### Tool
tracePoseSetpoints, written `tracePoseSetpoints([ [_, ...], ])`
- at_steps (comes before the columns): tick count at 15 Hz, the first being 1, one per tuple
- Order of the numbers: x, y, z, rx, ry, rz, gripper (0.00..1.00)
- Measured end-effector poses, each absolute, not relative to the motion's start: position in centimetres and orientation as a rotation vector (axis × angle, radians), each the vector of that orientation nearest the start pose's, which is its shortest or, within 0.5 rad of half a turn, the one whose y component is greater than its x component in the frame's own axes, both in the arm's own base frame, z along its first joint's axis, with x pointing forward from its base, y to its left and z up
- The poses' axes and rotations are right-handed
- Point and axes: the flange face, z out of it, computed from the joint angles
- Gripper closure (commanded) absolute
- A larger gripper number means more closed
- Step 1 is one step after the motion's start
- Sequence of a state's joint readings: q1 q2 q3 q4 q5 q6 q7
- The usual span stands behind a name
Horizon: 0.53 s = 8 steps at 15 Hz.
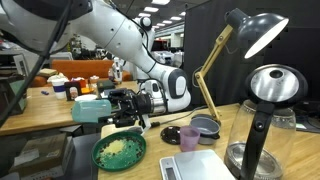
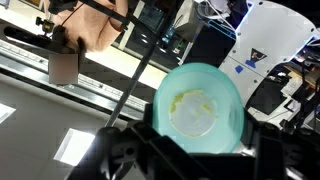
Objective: Pour the contents in the blue cup onto the green plate
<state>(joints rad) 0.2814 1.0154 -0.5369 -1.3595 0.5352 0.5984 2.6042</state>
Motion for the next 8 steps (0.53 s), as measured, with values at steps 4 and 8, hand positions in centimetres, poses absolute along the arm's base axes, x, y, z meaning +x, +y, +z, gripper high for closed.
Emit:
tracePoseSetpoints([
  [4,53.74,-1.11,17.48,0.096,-1.550,-0.696,0.48],
  [8,53.76,-1.10,17.47,0.097,-1.550,-0.695,0.48],
])
